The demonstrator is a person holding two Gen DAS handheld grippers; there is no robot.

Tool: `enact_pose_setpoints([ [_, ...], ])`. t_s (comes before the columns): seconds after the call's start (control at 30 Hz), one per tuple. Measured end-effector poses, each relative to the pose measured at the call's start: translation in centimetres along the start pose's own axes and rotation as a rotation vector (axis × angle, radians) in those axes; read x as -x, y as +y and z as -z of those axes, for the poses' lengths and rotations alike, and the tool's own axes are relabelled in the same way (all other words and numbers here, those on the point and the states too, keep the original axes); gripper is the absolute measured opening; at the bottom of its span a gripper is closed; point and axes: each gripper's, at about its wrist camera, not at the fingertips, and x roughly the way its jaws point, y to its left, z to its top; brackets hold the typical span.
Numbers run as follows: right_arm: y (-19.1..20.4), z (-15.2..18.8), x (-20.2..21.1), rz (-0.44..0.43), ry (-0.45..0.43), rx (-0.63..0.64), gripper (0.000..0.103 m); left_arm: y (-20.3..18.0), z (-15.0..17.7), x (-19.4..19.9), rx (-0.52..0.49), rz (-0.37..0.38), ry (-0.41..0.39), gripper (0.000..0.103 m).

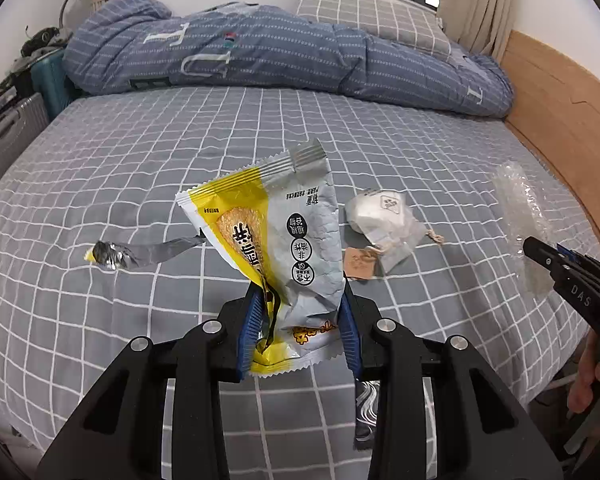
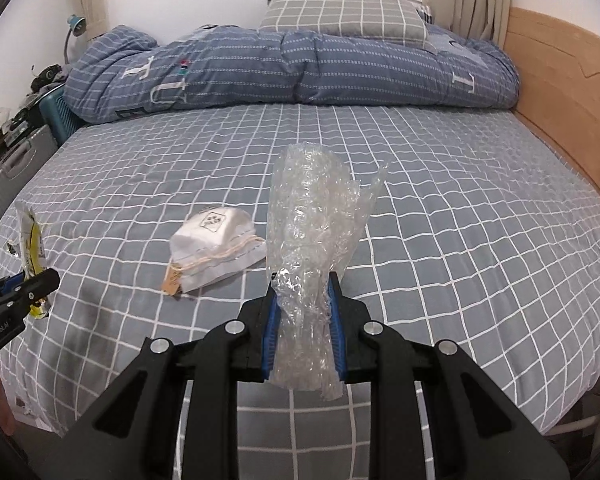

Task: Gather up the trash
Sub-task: 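Grasp the yellow snack packet with the left tool while the right tool grasps the bubble wrap, then carry the yellow packet and bubble wrap in both tools over the trash bin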

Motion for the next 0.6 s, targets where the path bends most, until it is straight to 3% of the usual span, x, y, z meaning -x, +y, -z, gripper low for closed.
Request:
enact_pose_setpoints([
  [0.6, 1.4, 2.8, 5.8, -0.009, -0.029, 0.043, 0.021, -1.7, 3.3, 4.3, -0.01, 0.013, -0.016, 0.034],
])
